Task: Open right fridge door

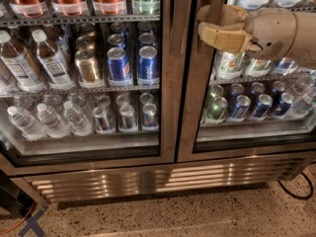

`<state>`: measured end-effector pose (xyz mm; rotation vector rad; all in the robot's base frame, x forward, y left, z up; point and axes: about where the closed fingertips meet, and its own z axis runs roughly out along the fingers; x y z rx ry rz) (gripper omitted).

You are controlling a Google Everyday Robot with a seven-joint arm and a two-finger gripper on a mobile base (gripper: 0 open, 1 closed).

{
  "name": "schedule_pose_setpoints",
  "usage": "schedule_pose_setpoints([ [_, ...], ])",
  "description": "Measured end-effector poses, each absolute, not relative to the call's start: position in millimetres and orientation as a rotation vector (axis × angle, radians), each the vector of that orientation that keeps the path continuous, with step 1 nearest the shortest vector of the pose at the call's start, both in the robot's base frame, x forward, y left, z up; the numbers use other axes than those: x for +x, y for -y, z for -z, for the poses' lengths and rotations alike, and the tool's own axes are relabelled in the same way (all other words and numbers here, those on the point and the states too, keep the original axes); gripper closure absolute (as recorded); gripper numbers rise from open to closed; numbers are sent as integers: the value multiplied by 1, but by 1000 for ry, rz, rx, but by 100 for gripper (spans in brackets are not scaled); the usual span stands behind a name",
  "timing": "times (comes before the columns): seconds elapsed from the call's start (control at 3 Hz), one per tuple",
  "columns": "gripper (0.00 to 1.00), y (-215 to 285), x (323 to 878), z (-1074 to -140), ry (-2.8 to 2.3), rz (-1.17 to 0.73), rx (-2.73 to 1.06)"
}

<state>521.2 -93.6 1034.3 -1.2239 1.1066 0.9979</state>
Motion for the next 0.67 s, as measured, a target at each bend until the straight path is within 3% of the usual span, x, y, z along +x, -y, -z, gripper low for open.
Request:
schedule_pose_setpoints([
  [0.67,100,103,541,-1037,-1106,-998,-1224],
])
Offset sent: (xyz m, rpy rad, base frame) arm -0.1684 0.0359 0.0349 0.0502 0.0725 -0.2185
